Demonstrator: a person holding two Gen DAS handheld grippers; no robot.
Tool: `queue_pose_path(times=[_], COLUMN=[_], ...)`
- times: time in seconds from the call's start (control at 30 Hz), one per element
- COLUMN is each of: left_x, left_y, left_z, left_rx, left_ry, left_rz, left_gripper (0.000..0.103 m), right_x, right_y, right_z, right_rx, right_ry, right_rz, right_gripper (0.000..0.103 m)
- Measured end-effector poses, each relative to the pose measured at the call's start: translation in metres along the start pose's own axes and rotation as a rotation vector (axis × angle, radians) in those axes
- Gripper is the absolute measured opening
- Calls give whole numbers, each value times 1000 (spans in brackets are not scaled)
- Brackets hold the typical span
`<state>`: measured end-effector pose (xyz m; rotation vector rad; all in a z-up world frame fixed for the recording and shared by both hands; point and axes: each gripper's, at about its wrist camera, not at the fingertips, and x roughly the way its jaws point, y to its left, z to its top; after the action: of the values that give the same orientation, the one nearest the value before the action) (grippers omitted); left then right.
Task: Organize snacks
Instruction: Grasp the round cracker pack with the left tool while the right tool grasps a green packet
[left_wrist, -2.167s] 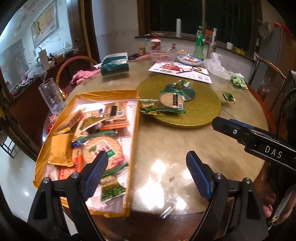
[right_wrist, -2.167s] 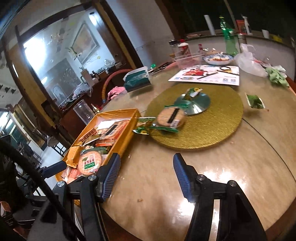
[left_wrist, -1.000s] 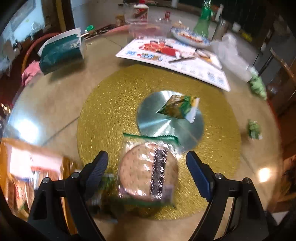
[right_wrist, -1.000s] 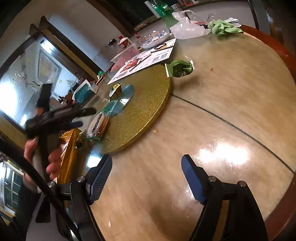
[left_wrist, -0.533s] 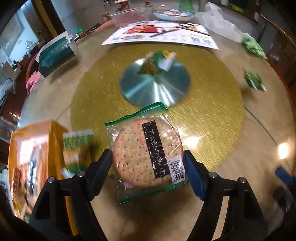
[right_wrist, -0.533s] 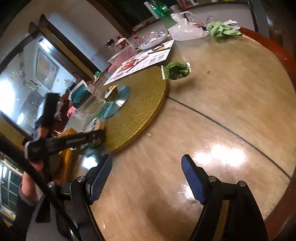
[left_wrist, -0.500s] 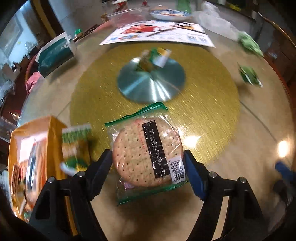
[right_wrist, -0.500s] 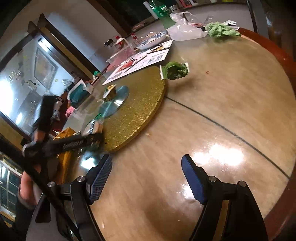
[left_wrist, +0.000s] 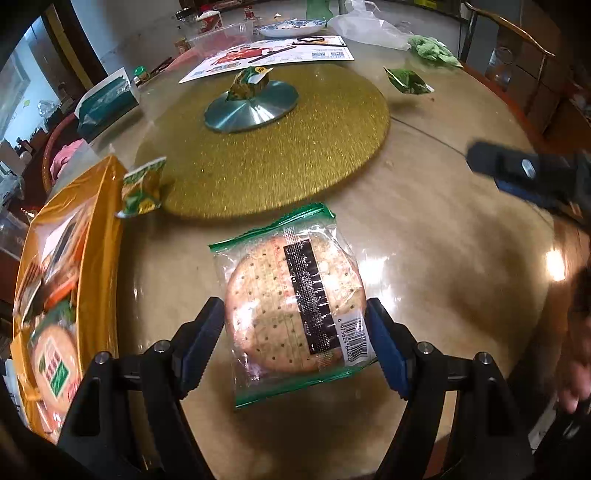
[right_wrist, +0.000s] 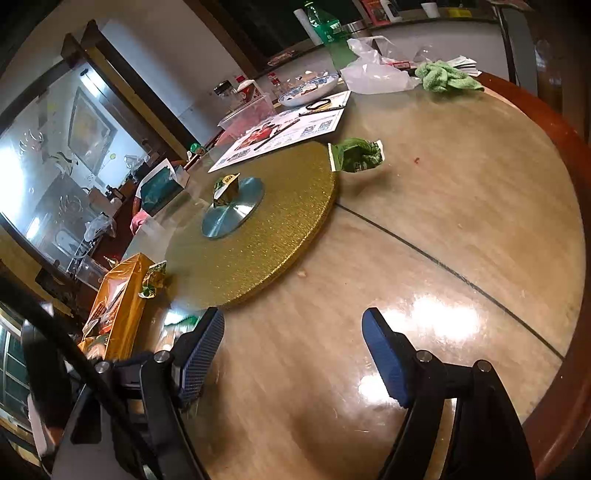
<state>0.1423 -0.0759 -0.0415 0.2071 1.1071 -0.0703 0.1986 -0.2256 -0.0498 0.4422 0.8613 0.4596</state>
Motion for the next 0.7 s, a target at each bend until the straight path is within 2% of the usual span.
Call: queue_pose_path(times=[0.17,0.33,0.5,0.7], left_x=[-8,-14,-11,-13], left_y=[3,9,21,22], left_z=[-20,-35,-44,-47], left_rx=[8,-5,-69,-64], left_ry=[-6,-14,-8,-29], left_rz=[-7,-21,-94,-97], left_gripper=[77,78,78,77], right_x=[3,19,42,72], right_y=[-6,-23,-47,-55], right_z=[15,41,76,116], right_rx=[-21,-48,29,41], right_ry=[19,65,119,123], right_rz=[-3,-82,-62,-97], right_gripper=[77,77,77,77])
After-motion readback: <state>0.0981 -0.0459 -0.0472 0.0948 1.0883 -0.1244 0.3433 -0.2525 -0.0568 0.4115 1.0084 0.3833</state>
